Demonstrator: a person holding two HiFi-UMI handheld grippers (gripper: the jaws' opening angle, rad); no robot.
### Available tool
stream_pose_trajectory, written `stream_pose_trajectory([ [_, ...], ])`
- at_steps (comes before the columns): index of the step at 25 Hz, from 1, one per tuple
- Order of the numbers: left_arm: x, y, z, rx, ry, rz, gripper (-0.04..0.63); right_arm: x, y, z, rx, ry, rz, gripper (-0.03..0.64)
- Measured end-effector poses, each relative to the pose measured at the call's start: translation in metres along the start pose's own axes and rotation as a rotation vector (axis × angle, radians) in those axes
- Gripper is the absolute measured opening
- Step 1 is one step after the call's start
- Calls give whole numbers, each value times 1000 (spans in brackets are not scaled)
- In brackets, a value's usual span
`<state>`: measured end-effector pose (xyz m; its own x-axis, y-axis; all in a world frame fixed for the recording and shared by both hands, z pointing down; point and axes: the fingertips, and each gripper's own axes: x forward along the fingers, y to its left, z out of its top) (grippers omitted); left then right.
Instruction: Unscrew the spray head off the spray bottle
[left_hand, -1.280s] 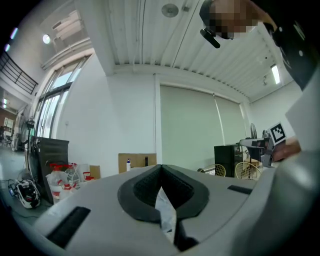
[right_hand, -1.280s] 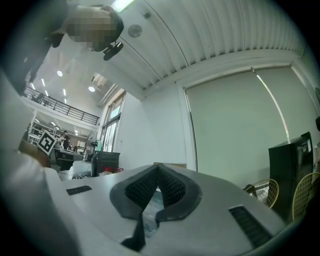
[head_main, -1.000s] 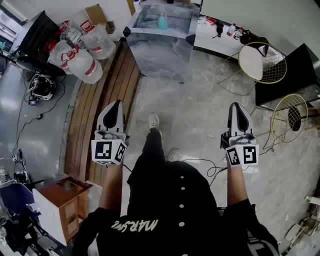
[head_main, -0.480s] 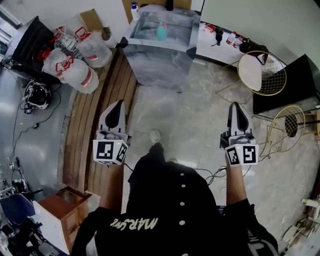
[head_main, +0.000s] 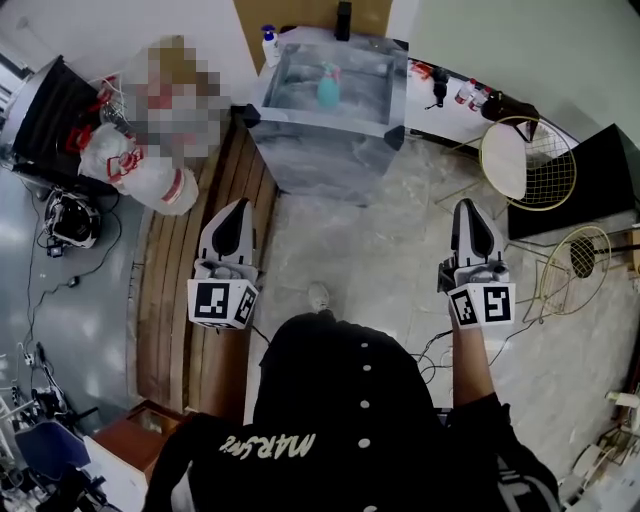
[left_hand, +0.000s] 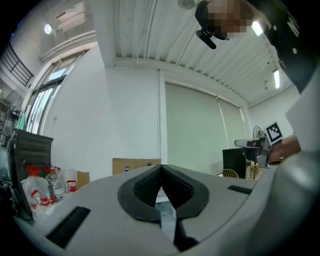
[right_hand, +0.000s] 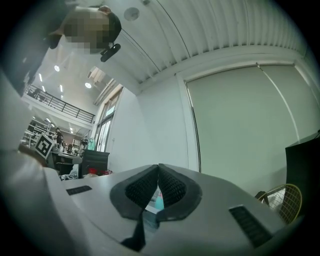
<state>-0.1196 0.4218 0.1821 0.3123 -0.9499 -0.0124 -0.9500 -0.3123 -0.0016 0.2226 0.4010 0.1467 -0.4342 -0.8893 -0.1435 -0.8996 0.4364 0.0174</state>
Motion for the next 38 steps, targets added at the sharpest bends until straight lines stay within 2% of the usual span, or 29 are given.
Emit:
stream_pose_trajectory([
  [5,29,35,-3,-4,-2,-15,25,43,15,-8,-17,8,10,14],
  [11,45,60,-11,-20,7,-31,25,67,30,-17,-20,28,5,14],
  [21,77,69,-20,-3,24,-56,25,96,21,-31,-9,33,2,14],
  [29,139,72,-32,12,49,-55,25,145,-18,-57,4,50,17,14],
  [38,262,81,-42,8,80,-48,25,247,-94,-80,24,75,52,14],
])
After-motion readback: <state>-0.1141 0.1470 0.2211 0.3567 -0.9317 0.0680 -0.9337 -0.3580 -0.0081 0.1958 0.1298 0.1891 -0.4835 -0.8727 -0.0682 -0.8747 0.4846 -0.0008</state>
